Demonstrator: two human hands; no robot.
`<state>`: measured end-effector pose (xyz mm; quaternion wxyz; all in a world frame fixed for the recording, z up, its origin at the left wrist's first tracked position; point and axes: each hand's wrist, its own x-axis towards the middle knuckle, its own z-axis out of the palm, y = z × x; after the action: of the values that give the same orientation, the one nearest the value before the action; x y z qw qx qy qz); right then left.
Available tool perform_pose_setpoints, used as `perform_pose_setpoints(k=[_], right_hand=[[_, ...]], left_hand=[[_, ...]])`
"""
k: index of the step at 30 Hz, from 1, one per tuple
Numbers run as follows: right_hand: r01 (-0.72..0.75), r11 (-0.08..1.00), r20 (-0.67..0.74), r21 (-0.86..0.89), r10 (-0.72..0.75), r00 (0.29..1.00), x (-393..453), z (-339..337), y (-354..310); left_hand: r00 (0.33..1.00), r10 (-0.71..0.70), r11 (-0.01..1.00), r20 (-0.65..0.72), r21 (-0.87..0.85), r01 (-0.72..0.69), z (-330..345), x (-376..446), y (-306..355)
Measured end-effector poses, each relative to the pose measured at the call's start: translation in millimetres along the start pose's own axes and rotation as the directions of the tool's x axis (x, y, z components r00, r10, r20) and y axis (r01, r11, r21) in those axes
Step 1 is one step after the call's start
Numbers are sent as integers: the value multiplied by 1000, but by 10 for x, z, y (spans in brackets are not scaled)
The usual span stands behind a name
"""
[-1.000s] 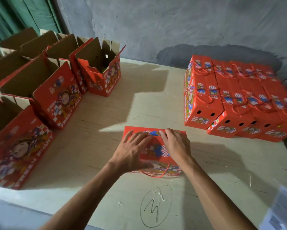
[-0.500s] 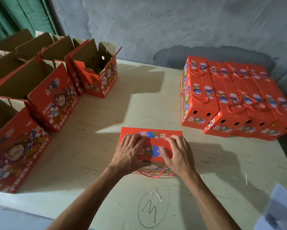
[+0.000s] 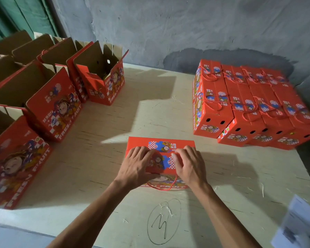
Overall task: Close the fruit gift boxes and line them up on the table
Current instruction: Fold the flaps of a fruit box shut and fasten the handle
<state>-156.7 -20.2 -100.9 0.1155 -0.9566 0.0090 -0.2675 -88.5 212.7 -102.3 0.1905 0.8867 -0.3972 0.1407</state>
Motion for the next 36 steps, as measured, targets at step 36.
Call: perform_pose_setpoints(k=[36], right_hand=[[-66,995,97,78,59,994,153,-1,115]], left_hand=[[804,-592,683,53,-497,536,-46,24,-76]])
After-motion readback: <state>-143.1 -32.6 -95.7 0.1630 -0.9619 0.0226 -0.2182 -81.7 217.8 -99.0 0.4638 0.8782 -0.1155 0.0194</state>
